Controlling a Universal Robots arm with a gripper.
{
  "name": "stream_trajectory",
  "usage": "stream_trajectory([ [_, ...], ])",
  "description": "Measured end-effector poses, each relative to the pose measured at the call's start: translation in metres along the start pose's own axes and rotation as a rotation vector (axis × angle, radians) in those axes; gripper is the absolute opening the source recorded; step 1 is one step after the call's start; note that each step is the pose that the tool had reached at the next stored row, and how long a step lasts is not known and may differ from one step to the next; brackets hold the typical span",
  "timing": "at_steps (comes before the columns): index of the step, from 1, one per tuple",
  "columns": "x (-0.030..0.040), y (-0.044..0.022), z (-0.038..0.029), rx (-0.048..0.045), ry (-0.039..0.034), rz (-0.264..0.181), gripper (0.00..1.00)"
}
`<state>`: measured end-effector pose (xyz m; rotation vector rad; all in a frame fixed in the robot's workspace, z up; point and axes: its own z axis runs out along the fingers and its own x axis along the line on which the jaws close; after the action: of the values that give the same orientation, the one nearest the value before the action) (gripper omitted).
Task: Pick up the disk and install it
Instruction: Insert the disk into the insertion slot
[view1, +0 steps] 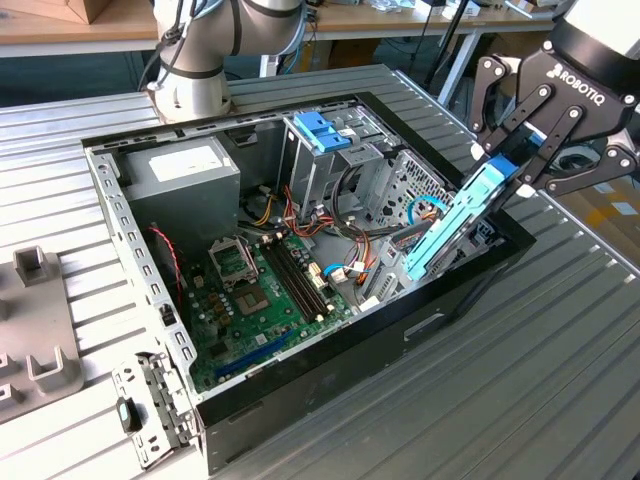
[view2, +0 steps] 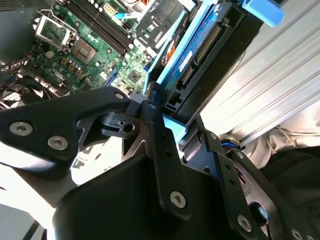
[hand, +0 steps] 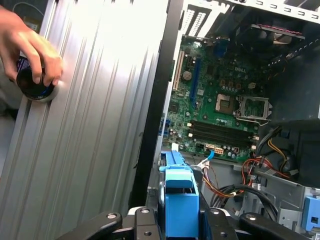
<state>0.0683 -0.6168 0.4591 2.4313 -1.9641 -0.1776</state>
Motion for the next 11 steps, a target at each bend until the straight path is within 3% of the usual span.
stream_trajectory([
  [6,-0.0025,-0.0079,-0.0003,-0.003,0.0097,-0.004,0.37],
  [11,-0.0069,-0.0093,-0.0001,-0.0048,0.0122,-0.026,0.37],
])
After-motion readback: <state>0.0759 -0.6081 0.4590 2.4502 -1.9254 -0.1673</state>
